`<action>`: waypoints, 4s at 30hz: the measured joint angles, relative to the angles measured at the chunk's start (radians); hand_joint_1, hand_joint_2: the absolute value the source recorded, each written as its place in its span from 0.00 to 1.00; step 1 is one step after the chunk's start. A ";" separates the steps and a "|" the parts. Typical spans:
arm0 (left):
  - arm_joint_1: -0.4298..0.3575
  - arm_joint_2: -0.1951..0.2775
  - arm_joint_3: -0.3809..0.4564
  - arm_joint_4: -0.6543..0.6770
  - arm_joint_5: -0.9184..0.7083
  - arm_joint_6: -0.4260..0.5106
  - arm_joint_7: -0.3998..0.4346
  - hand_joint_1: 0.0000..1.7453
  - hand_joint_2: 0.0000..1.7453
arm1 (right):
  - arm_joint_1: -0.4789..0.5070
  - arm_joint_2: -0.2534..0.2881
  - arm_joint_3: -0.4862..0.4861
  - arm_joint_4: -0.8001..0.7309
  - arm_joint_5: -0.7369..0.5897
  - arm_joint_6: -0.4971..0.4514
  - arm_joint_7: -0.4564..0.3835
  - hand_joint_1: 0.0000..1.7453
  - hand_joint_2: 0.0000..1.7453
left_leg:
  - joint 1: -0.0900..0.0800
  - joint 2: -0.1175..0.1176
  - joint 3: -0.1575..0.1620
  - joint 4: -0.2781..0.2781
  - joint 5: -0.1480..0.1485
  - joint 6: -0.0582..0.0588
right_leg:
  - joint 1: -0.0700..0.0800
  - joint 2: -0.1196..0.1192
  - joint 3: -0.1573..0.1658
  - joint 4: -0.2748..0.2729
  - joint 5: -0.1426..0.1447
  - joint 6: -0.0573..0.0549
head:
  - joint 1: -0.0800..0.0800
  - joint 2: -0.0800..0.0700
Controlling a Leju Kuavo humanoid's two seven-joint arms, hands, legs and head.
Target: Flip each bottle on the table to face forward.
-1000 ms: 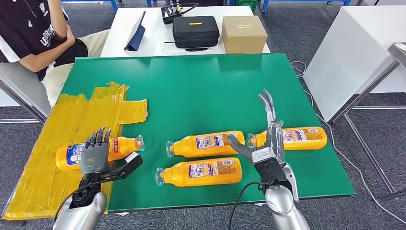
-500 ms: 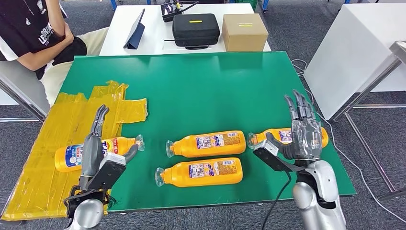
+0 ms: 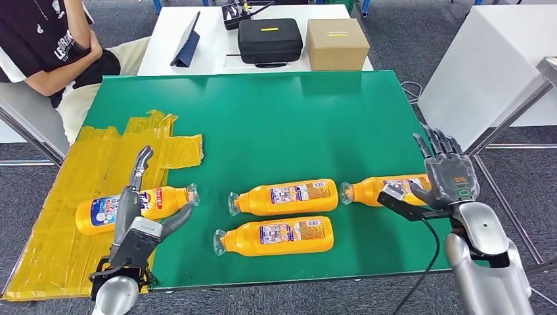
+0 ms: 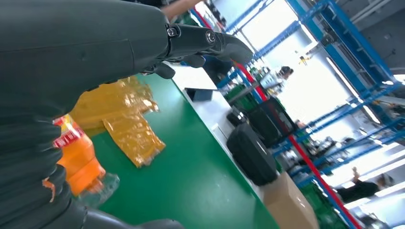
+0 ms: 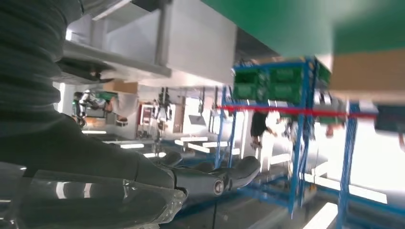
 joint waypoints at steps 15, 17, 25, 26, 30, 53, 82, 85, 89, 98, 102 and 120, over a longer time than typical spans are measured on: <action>-0.063 0.000 0.031 0.127 0.131 -0.069 -0.038 0.00 1.00 | -0.028 -0.153 0.043 0.208 -0.148 0.191 -0.139 0.00 1.00 | 0.000 0.001 0.000 0.000 0.000 0.000 | 0.000 0.000 0.000 0.000 0.000 0.000 | 0.000 0.000; -0.070 0.000 0.037 0.148 0.137 -0.068 -0.042 0.00 1.00 | -0.035 -0.156 0.055 0.231 -0.150 0.191 -0.146 0.00 1.00 | 0.000 0.001 0.000 0.000 0.000 0.000 | 0.001 0.000 0.000 0.000 0.000 0.000 | 0.000 0.000; -0.088 0.000 0.043 0.199 0.139 -0.059 -0.049 0.00 1.00 | -0.110 -0.145 0.123 0.358 -0.121 0.158 -0.159 0.00 1.00 | 0.000 0.001 0.000 0.000 0.000 0.000 | 0.000 0.000 0.000 0.000 0.000 0.000 | 0.000 0.000; -0.091 0.000 0.043 0.203 0.139 -0.058 -0.049 0.00 1.00 | -0.120 -0.142 0.132 0.374 -0.118 0.152 -0.159 0.00 1.00 | 0.000 0.001 0.000 0.000 0.000 0.000 | 0.000 0.000 0.000 0.000 0.000 0.000 | 0.000 0.000; -0.096 0.000 0.043 0.215 0.139 -0.058 -0.050 0.00 1.00 | -0.153 -0.131 0.160 0.430 -0.101 0.131 -0.152 0.00 1.00 | 0.000 0.001 0.000 0.000 0.001 0.000 | 0.000 0.000 0.000 0.000 0.000 0.000 | 0.000 0.000; -0.125 -0.006 0.043 0.243 0.135 -0.040 -0.037 0.00 1.00 | -0.396 -0.082 0.260 0.831 0.073 0.017 0.010 0.00 1.00 | 0.000 0.005 0.004 0.000 0.001 0.000 | 0.000 0.003 0.003 0.000 0.001 0.000 | 0.000 0.000; -0.129 -0.008 0.052 0.286 0.151 -0.017 -0.029 0.00 1.00 | -0.517 -0.027 0.211 1.102 0.078 -0.129 0.023 1.00 1.00 | 0.001 0.009 0.014 0.000 0.001 0.002 | 0.001 0.007 0.012 -0.002 0.004 0.004 | 0.000 0.000; -0.123 -0.009 0.056 0.283 0.149 -0.012 -0.027 0.00 1.00 | -0.507 -0.013 0.202 1.097 0.087 -0.197 0.048 1.00 1.00 | 0.001 0.009 0.013 0.000 0.002 0.002 | 0.002 0.007 0.012 -0.001 0.004 0.004 | 0.000 0.000; -0.118 -0.012 0.057 0.274 0.139 -0.004 -0.014 0.00 1.00 | -0.474 0.027 0.151 1.043 0.080 -0.325 0.097 1.00 1.00 | 0.001 0.007 0.010 0.000 0.002 0.002 | 0.002 0.006 0.010 -0.001 0.004 0.004 | 0.000 0.000; -0.099 -0.019 0.059 0.261 0.126 0.013 -0.001 0.00 1.00 | -0.389 0.142 0.031 0.821 -0.104 -0.401 0.031 1.00 1.00 | 0.002 0.006 0.002 0.000 0.002 0.002 | 0.002 0.005 0.003 -0.001 0.004 0.005 | 0.000 0.000; -0.086 -0.021 0.060 0.253 0.121 0.014 -0.001 0.00 1.00 | -0.351 0.199 0.018 0.690 -0.126 -0.499 0.031 1.00 1.00 | 0.002 0.005 0.001 0.000 0.002 0.002 | 0.002 0.005 0.001 -0.001 0.004 0.004 | 0.000 0.000; -0.120 -0.028 -0.011 0.255 0.083 0.006 0.016 0.00 1.00 | -0.232 0.371 0.093 0.309 -0.696 -0.320 -0.181 1.00 1.00 | 0.002 0.006 0.001 0.000 0.002 0.002 | 0.002 0.005 0.001 0.000 0.004 0.004 | 0.000 0.000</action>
